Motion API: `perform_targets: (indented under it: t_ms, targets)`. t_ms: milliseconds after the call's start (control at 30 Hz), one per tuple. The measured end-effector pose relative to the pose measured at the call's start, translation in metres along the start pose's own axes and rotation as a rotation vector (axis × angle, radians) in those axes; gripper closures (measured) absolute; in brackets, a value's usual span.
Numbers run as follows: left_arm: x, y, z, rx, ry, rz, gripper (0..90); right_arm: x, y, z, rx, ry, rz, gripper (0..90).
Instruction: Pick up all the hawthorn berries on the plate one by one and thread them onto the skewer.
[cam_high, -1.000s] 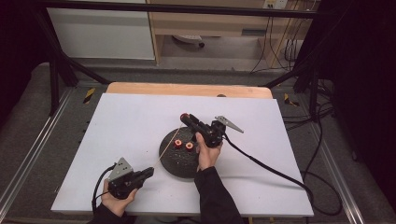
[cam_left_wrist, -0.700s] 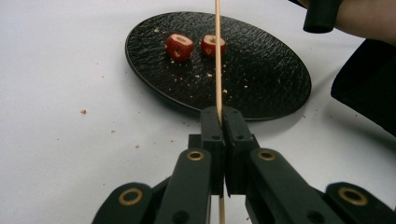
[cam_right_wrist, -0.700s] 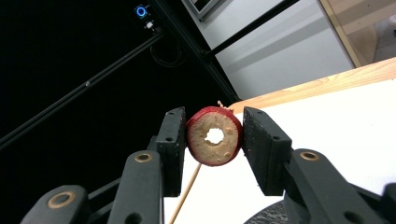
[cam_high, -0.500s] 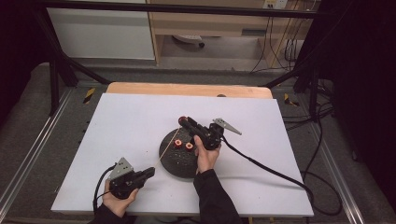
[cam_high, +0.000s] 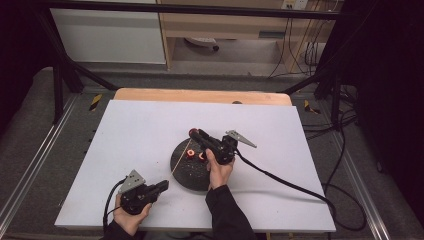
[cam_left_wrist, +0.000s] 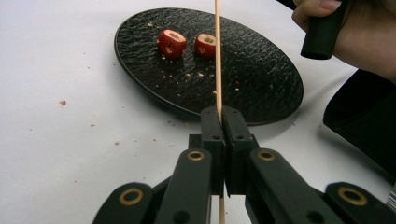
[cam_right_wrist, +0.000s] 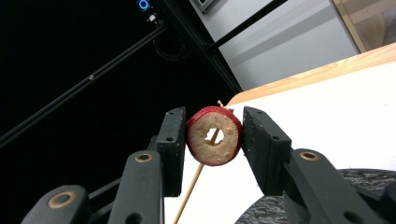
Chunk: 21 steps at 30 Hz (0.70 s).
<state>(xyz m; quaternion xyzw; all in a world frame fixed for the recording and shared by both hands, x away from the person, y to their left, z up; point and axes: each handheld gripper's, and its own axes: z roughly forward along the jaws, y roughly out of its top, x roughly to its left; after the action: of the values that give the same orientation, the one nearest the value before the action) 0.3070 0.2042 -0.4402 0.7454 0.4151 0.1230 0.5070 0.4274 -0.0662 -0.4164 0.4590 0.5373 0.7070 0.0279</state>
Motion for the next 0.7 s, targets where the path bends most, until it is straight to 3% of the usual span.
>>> perform_targets:
  t_ms: [300,400,567,700]
  targets:
    - [-0.007,-0.001,0.000,-0.017,-0.016,0.000,88.4,0.002,0.002,-0.002,0.008,0.004,-0.008,61.4]
    - [-0.010,-0.001,0.000,-0.025,-0.006,-0.009,88.4,0.001,0.003,-0.002,0.007,0.012,-0.003,61.7]
    - [-0.012,-0.003,-0.001,-0.028,0.006,-0.033,88.5,0.003,0.003,-0.003,-0.042,0.003,-0.016,61.8]
    - [-0.016,-0.003,0.001,-0.044,0.026,-0.048,88.5,0.003,-0.001,-0.002,-0.030,0.008,0.002,61.8]
